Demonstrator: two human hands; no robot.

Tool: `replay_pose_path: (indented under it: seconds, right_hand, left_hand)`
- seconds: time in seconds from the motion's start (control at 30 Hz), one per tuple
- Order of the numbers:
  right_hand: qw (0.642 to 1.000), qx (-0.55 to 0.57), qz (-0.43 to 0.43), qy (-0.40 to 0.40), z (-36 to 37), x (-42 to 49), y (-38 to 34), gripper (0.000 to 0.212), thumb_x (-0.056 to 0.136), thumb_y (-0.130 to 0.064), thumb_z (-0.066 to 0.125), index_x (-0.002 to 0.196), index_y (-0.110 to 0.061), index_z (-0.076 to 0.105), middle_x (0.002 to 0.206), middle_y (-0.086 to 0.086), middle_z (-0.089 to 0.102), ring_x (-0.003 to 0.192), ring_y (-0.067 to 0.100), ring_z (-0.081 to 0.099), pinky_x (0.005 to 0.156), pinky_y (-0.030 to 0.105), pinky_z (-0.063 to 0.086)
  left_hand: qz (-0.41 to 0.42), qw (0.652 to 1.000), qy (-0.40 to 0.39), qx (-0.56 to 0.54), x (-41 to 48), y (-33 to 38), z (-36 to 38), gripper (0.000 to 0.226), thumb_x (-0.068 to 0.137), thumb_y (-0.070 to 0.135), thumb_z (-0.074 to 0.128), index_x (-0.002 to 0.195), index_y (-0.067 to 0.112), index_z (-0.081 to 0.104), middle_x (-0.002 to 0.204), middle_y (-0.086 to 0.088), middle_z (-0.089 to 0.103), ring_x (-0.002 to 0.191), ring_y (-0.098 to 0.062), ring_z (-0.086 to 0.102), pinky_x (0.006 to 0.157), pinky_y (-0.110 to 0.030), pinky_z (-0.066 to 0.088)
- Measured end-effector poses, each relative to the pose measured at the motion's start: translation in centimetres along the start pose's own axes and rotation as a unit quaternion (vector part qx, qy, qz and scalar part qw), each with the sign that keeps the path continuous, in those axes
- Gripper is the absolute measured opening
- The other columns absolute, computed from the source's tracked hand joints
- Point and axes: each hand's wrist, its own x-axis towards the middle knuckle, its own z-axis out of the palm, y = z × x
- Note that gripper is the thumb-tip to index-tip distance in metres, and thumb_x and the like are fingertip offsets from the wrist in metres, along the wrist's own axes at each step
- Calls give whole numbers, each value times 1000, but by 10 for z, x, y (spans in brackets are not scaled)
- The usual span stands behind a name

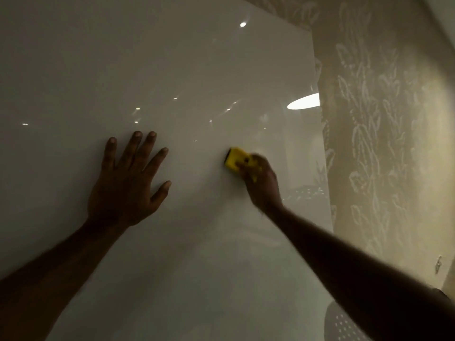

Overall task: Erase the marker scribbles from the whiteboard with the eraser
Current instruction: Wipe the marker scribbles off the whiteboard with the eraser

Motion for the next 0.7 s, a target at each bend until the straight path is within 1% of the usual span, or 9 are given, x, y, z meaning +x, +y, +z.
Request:
replay_pose_path:
  seconds: [0.07, 0.13, 0.23, 0.33, 0.4, 0.47, 0.53, 0.63, 0.7]
  right_hand:
    - [1000, -7, 21, 5, -7, 64, -4, 28, 92, -31, 66, 111, -11, 72, 121, 14, 60, 105, 31, 60, 89, 28, 45]
    - [998, -22, 56, 22, -15, 113, -2, 32, 93, -30, 65, 113, -6, 69, 125, 17, 58, 107, 34, 59, 87, 32, 45]
    - [997, -40, 64, 30, -12, 122, -6, 31, 93, -31, 62, 116, -11, 69, 128, 14, 56, 110, 32, 57, 85, 27, 41]
    - [998, -46, 26, 38, 8, 52, -15, 34, 95, -35, 58, 120, -15, 68, 131, 14, 57, 117, 31, 56, 95, 33, 45]
    - [999, -31, -6, 13, 19, -24, -22, 38, 98, -42, 47, 120, -19, 68, 135, 13, 55, 125, 29, 49, 104, 33, 40]
    - [999, -18, -23, -21, 22, -101, -27, 36, 99, -43, 44, 118, -25, 69, 140, 10, 52, 130, 24, 45, 105, 32, 41]
    - [997, -13, -47, -52, 22, -160, -32, 32, 100, -43, 45, 116, -29, 69, 142, 5, 49, 132, 22, 45, 98, 32, 48]
    - [994, 1, -89, -70, 22, -175, -30, 25, 99, -40, 51, 108, -29, 71, 141, 4, 49, 132, 25, 47, 88, 35, 55]
    - [993, 5, -106, -59, 23, -144, -33, 26, 99, -39, 51, 111, -28, 71, 139, 7, 51, 128, 27, 49, 89, 36, 53]
  left_hand:
    - [-2, 1000, 0, 4, -1, -1, 1, 74, 98, 52, 39, 158, 11, 42, 171, -18, 26, 157, -40, 25, 126, -65, 6]
    - [-1, 1000, 1, 3, -1, 1, 0, 73, 98, 53, 38, 158, 11, 43, 171, -17, 26, 158, -39, 25, 126, -65, 6]
    - [-3, 1000, 1, 3, -1, 0, 1, 73, 98, 52, 38, 158, 12, 43, 172, -17, 25, 158, -38, 24, 126, -64, 5]
    - [-4, 1000, 6, 10, -1, 0, 2, 73, 99, 54, 38, 159, 13, 42, 172, -16, 25, 159, -38, 23, 126, -64, 5]
    - [-3, 1000, 11, 9, -2, -1, 4, 73, 100, 55, 37, 159, 13, 41, 172, -16, 25, 159, -38, 23, 127, -64, 5]
    - [-7, 1000, 15, 8, -3, -1, 5, 73, 100, 55, 36, 160, 13, 40, 172, -16, 24, 159, -38, 22, 127, -64, 3]
    - [-5, 1000, 10, 11, -3, 0, 6, 74, 100, 56, 36, 160, 13, 40, 172, -16, 23, 159, -38, 21, 126, -64, 3]
    - [-4, 1000, 1, 8, -1, -1, 5, 76, 99, 58, 34, 160, 12, 39, 173, -17, 22, 159, -39, 21, 125, -65, 4]
    - [-4, 1000, 3, 10, -1, -1, 4, 76, 99, 57, 35, 160, 12, 39, 172, -17, 23, 159, -40, 22, 125, -66, 4]
